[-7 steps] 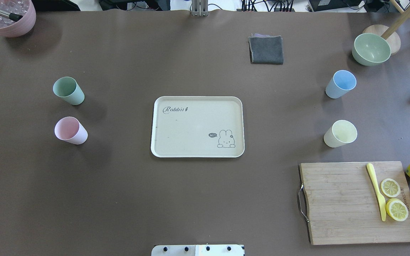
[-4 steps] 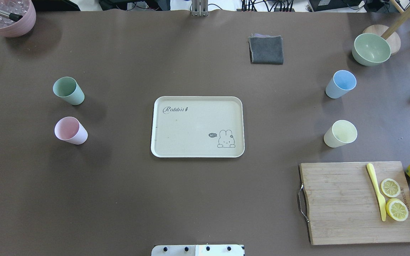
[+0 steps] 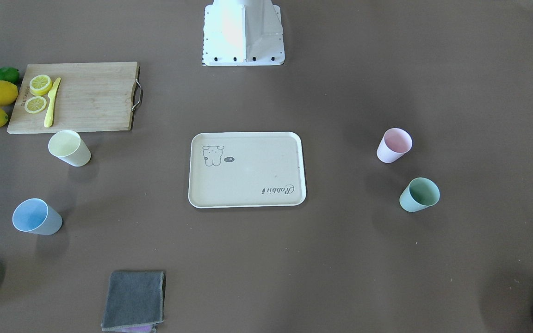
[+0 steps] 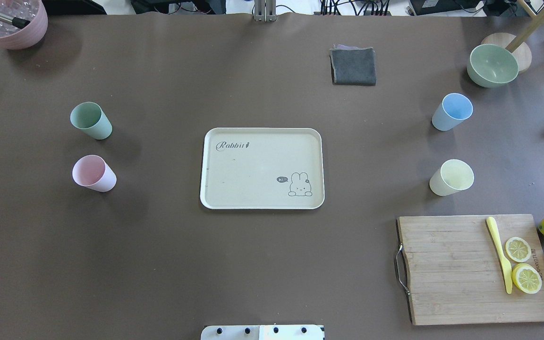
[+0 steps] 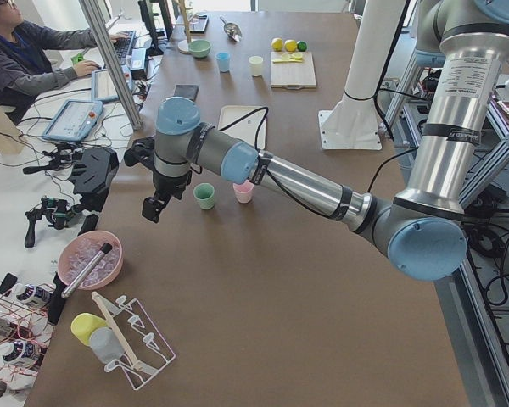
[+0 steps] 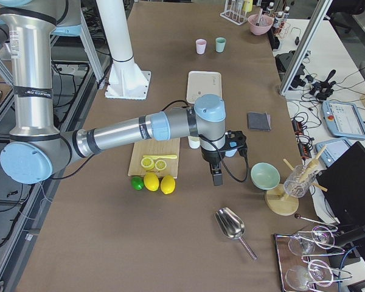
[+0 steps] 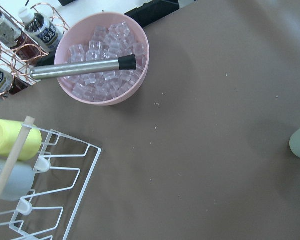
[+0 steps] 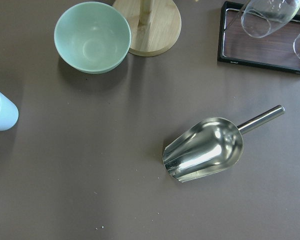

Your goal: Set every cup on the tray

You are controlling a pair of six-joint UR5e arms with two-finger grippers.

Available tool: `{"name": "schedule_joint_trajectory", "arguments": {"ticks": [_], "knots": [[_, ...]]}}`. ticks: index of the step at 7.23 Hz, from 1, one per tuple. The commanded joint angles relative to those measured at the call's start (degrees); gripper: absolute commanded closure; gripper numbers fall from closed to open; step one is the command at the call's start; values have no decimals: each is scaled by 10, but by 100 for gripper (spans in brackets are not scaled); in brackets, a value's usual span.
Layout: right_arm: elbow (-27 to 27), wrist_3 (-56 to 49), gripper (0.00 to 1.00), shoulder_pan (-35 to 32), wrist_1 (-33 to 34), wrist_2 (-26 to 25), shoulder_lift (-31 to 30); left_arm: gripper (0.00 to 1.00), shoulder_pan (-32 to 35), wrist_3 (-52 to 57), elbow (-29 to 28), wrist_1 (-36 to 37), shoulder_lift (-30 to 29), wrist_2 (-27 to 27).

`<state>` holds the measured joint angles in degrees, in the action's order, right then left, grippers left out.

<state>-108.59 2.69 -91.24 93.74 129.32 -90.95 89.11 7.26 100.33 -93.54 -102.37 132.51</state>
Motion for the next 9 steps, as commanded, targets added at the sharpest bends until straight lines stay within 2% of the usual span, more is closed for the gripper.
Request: {"name": "schedule_joint_trajectory", "arguments": {"ticks": [1, 2, 3, 4, 5, 6, 7, 9], "knots": [[-5, 17, 0, -11, -40, 19, -17, 2, -25, -51, -18, -42, -22, 46], [-3, 25, 0, -11, -85, 25, -26, 2, -38, -64, -29, -61, -29, 48], [11, 32, 0, -10, -88, 38, -20, 1, -66, -70, -39, -78, -40, 48], [37, 74, 0, 3, -90, 41, 2, 2, -112, -133, -63, -84, -62, 45], [40, 148, 0, 36, -101, 35, 12, 2, -158, -239, -92, -95, -74, 37], [43, 189, 0, 66, -125, 26, 18, 2, -187, -313, -114, -150, -73, -4], [43, 228, 0, 85, -138, 17, 20, 2, -238, -360, -142, -184, -76, -8], [44, 236, 0, 91, -140, 10, 17, 3, -260, -389, -147, -198, -71, -11]]}}
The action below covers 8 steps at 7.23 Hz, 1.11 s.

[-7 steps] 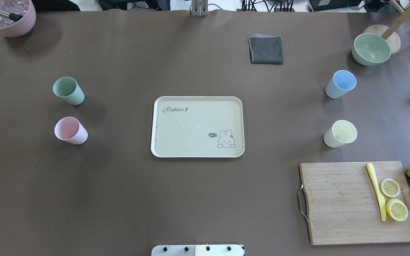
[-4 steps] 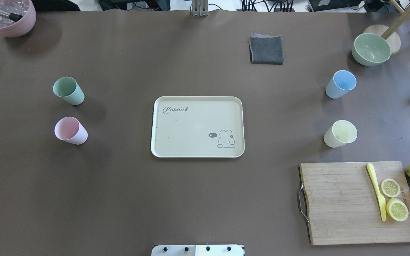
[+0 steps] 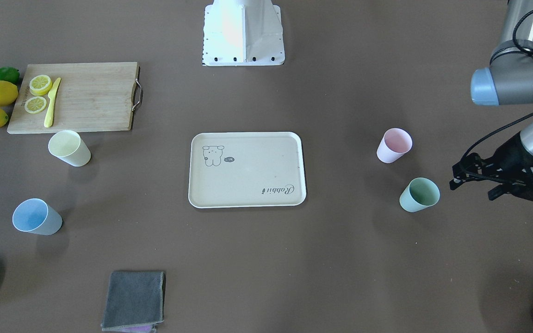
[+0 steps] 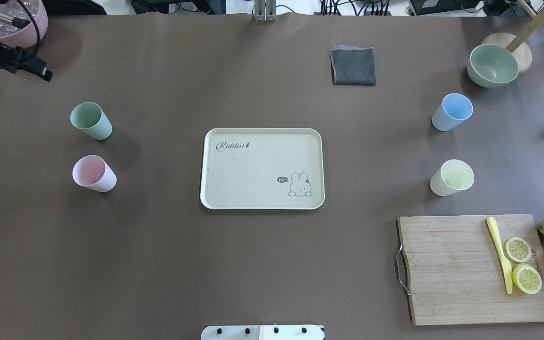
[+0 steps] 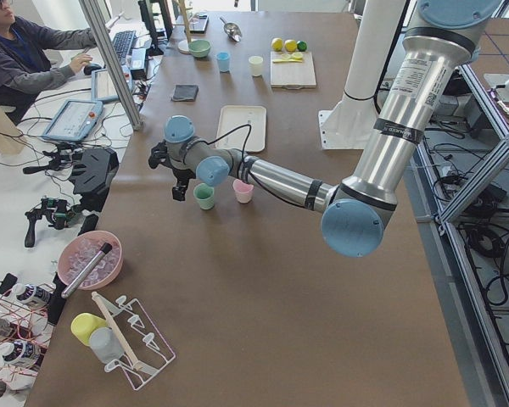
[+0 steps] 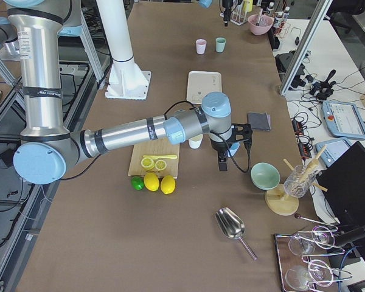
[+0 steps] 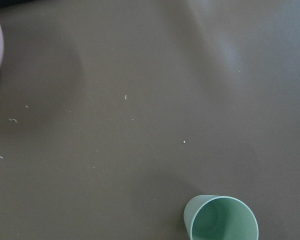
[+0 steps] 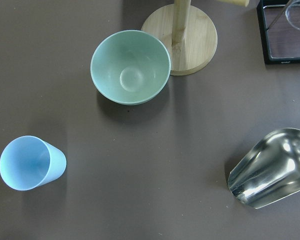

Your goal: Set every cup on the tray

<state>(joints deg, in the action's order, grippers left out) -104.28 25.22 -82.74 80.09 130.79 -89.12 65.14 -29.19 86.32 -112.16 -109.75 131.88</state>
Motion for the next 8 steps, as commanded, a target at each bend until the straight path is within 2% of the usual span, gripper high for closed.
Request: {"name": "schedule_joint_trajectory", "arguments": {"ticks": [1, 2, 5, 6, 8], "knots": [[0, 11, 0, 6, -5, -4, -4, 12, -24, -25, -12, -11, 1, -16], [0, 11, 0, 7, -5, -3, -4, 23, -27, -24, -25, -13, -3, -16], [-1, 9, 0, 8, -5, -3, -5, 25, -53, -27, -25, -16, 0, -37], [-2, 10, 0, 8, -6, -3, -5, 32, -66, -33, -26, -17, -1, -42], [-1, 10, 0, 8, -6, -3, -5, 81, -77, -33, -51, -41, -1, -57]]}}
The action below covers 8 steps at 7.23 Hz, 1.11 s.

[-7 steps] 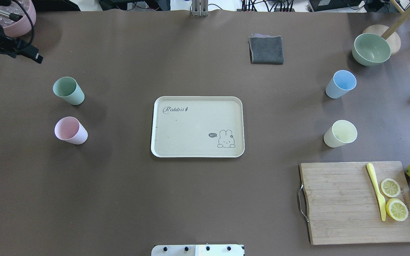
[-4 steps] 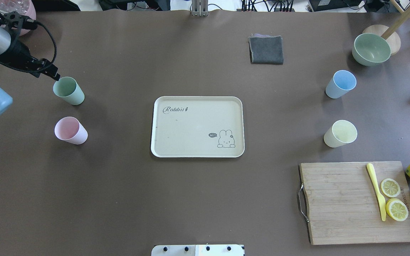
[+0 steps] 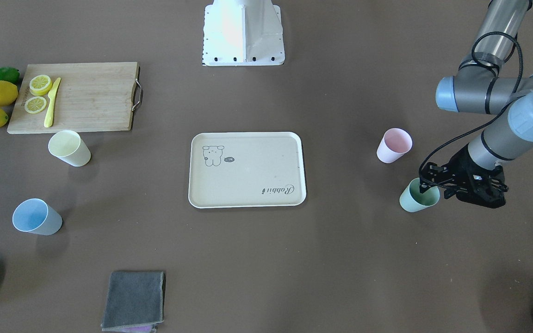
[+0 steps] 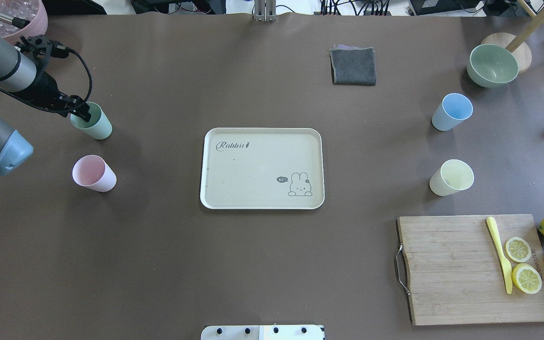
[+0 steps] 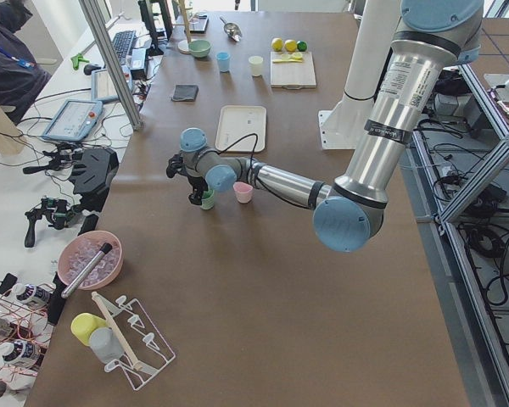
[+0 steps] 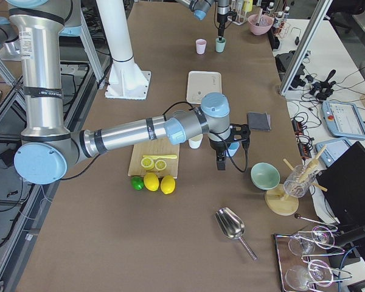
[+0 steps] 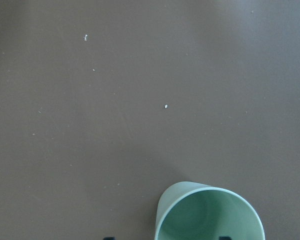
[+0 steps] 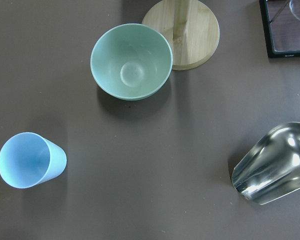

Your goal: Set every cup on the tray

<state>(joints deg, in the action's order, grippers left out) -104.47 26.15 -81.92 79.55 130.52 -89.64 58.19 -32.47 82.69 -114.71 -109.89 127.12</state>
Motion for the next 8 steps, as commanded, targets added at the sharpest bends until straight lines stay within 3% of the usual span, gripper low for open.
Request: {"name": "schedule_joint_trajectory", "arguments": {"ticks": [1, 3, 5, 6, 8], "knots": [[0, 0, 0, 0, 0, 0, 0, 100, -10, -1, -15, -24, 2, -10], [0, 0, 0, 0, 0, 1, 0, 100, -10, -7, 1, -9, -25, -6], [3, 0, 0, 0, 1, -1, -2, 100, -14, -49, 25, 109, -107, -10], [4, 0, 0, 1, 1, -3, -3, 100, -47, -90, 33, 120, -126, -13], [5, 1, 0, 7, 1, -4, -3, 100, -142, -192, 27, 121, -181, -79]]}}
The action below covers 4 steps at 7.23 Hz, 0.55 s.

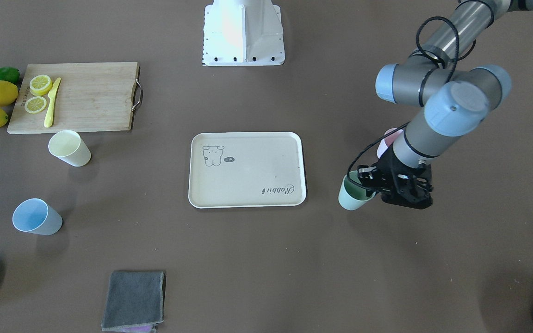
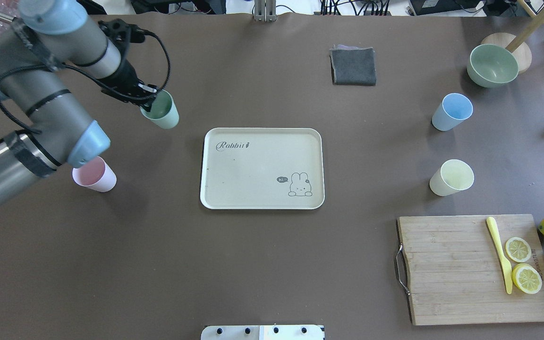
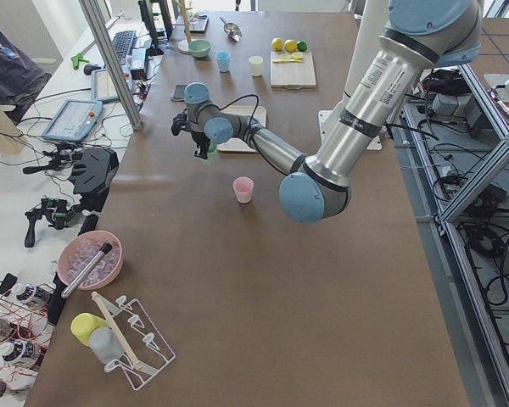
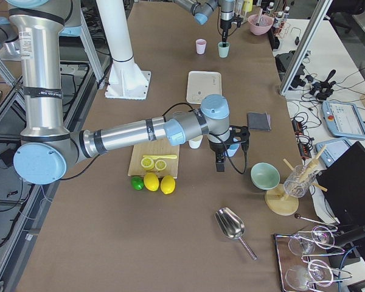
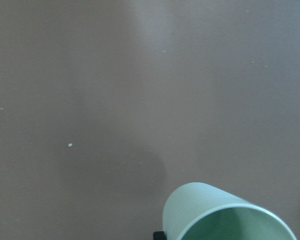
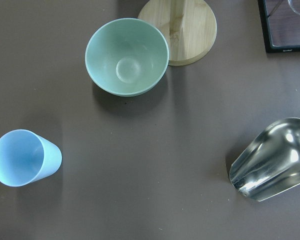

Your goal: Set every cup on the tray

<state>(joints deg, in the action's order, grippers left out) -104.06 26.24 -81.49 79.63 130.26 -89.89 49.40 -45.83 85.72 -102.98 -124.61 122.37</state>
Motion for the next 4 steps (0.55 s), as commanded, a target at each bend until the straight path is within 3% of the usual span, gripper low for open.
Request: {"name": "schedule_joint_trajectory", "arguments": {"ticks": [1, 4], "knots": [[3, 0, 0, 3, 0, 0, 0, 100, -79, -92, -15, 4, -60, -47], [5, 0, 0, 8, 1, 0, 1, 100, -95, -94, -29, 2, -73, -48]]}}
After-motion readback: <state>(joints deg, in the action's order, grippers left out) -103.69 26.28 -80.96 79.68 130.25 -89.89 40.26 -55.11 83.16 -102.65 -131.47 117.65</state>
